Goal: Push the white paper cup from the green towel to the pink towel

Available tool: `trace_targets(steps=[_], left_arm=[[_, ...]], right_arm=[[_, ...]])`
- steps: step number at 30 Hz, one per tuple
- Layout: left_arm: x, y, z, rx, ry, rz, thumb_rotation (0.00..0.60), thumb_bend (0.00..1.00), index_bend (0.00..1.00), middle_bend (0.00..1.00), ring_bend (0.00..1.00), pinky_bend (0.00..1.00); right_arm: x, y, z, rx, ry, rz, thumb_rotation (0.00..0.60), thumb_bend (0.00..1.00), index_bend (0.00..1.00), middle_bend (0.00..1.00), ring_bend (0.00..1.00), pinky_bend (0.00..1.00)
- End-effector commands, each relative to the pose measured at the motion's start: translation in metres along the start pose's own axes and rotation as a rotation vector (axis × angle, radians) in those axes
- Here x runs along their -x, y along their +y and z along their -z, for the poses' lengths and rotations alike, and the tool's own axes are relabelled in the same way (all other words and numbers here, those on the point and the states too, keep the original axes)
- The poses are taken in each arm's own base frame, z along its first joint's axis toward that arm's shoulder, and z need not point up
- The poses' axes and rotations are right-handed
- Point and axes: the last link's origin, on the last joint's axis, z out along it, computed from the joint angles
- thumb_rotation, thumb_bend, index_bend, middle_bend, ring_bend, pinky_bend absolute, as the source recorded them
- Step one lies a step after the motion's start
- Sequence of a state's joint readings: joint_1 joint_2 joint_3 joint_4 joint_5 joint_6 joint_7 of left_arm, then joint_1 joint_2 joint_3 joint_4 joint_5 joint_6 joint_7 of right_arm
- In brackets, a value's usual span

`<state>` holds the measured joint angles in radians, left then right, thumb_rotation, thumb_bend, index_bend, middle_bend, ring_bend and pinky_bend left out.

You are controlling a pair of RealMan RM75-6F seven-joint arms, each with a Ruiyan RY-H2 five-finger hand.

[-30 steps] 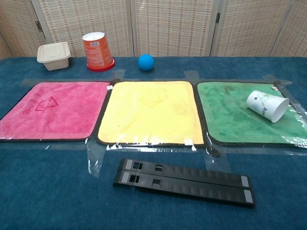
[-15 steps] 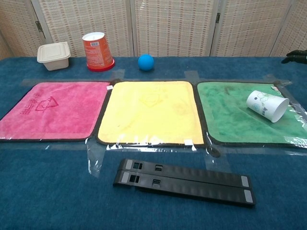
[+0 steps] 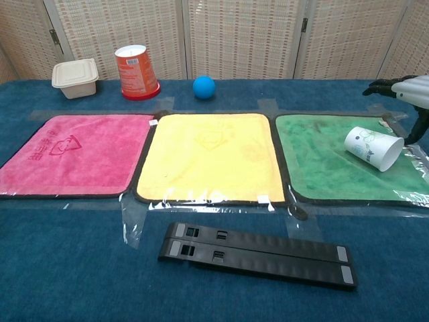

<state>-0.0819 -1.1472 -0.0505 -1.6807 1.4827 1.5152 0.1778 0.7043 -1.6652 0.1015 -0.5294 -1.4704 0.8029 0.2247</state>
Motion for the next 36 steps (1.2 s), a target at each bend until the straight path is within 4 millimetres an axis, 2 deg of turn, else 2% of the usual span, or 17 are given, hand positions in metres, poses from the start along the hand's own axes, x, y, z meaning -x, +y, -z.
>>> trace_targets(steps=[1, 8, 14, 18, 24, 30, 36], left_arm=[[0.0, -0.001, 0.001, -0.002, -0.004, -0.001, 0.6, 0.58, 0.07, 0.03, 0.04, 0.0], [0.0, -0.003, 0.002, -0.011, -0.006, 0.001, 0.6, 0.58, 0.07, 0.03, 0.04, 0.0], [0.001, -0.003, 0.003, -0.007, -0.009, 0.005, 0.6, 0.58, 0.07, 0.03, 0.04, 0.0], [-0.001, -0.004, 0.003, -0.013, -0.002, 0.007, 0.6, 0.58, 0.07, 0.03, 0.04, 0.0], [0.0, -0.005, 0.002, -0.012, -0.007, 0.007, 0.6, 0.58, 0.07, 0.03, 0.04, 0.0], [0.002, -0.003, 0.002, -0.003, -0.016, 0.007, 0.6, 0.58, 0.07, 0.03, 0.04, 0.0], [0.002, -0.002, 0.002, 0.0, -0.016, 0.01, 0.6, 0.58, 0.07, 0.03, 0.04, 0.0]], right_arm=[[-0.001, -0.009, -0.002, -0.021, 0.011, -0.025, 0.6, 0.07, 0.06, 0.01, 0.0, 0.0], [-0.017, -0.037, 0.0, -0.143, 0.108, -0.107, 0.6, 0.07, 0.06, 0.01, 0.0, 0.0], [-0.035, -0.077, 0.003, -0.269, 0.192, -0.18, 0.6, 0.07, 0.06, 0.01, 0.0, 0.0], [-0.051, -0.095, 0.01, -0.329, 0.253, -0.223, 0.6, 0.07, 0.06, 0.01, 0.0, 0.0], [-0.061, -0.096, 0.031, -0.368, 0.251, -0.227, 0.6, 0.07, 0.06, 0.01, 0.0, 0.0], [-0.047, -0.085, 0.053, -0.367, 0.174, -0.144, 0.6, 0.07, 0.06, 0.01, 0.0, 0.0], [-0.034, -0.083, 0.059, -0.356, 0.093, -0.111, 0.6, 0.07, 0.06, 0.02, 0.01, 0.0]])
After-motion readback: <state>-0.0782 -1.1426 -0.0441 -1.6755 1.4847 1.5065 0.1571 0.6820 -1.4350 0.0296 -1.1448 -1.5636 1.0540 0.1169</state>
